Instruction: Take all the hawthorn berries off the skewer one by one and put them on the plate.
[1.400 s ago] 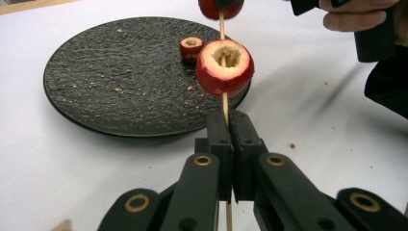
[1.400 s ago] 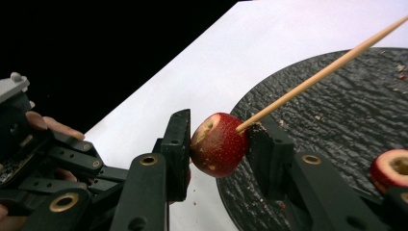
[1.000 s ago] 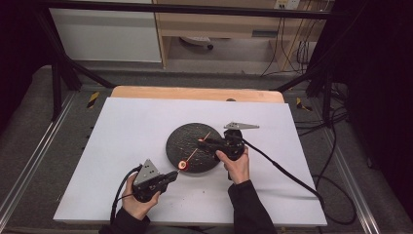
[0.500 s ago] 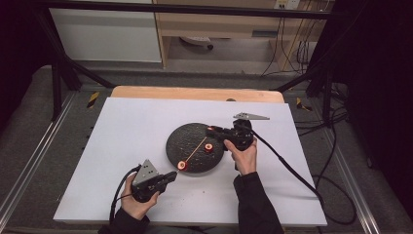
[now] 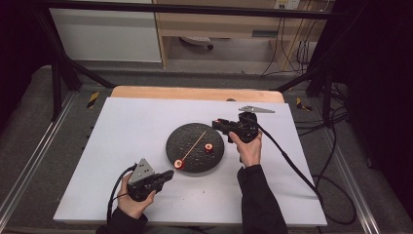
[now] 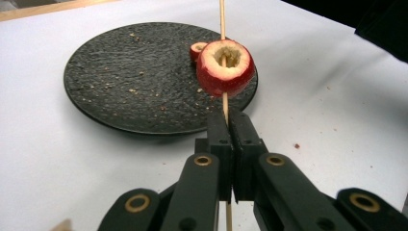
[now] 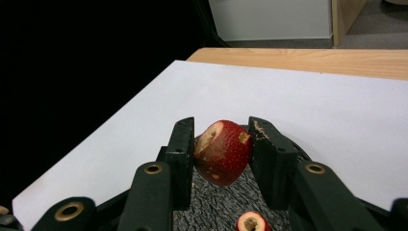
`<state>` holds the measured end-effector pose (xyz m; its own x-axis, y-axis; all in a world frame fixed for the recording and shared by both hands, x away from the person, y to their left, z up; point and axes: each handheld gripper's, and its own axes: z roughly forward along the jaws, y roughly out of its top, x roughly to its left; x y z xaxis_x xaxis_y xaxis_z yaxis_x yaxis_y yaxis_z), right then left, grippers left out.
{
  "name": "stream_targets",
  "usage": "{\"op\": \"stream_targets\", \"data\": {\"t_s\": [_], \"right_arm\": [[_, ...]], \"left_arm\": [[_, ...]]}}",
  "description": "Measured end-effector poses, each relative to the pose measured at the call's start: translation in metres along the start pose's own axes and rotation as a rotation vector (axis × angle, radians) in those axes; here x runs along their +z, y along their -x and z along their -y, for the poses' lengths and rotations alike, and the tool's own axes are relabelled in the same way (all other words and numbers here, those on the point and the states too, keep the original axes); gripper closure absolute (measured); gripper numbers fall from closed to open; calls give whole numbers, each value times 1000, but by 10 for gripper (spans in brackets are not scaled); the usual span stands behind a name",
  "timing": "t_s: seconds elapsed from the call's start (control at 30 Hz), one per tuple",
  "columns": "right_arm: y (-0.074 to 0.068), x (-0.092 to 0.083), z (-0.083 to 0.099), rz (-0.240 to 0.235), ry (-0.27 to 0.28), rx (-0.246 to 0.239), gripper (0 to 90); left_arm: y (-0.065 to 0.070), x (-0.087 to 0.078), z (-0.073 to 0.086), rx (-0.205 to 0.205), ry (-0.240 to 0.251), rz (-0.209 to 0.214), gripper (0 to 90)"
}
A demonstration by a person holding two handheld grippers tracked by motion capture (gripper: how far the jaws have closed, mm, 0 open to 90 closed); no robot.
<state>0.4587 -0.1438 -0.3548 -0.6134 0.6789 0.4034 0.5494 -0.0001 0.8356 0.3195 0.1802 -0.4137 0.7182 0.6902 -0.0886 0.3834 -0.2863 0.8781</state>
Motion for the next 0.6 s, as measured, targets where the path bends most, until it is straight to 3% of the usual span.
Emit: {"op": "stream_targets", "data": {"t_s": [0.6], "right_arm": [[-2, 59, 21, 28, -113, -21, 640]], "left_arm": [[-12, -5, 0, -31, 7, -21, 884]]}}
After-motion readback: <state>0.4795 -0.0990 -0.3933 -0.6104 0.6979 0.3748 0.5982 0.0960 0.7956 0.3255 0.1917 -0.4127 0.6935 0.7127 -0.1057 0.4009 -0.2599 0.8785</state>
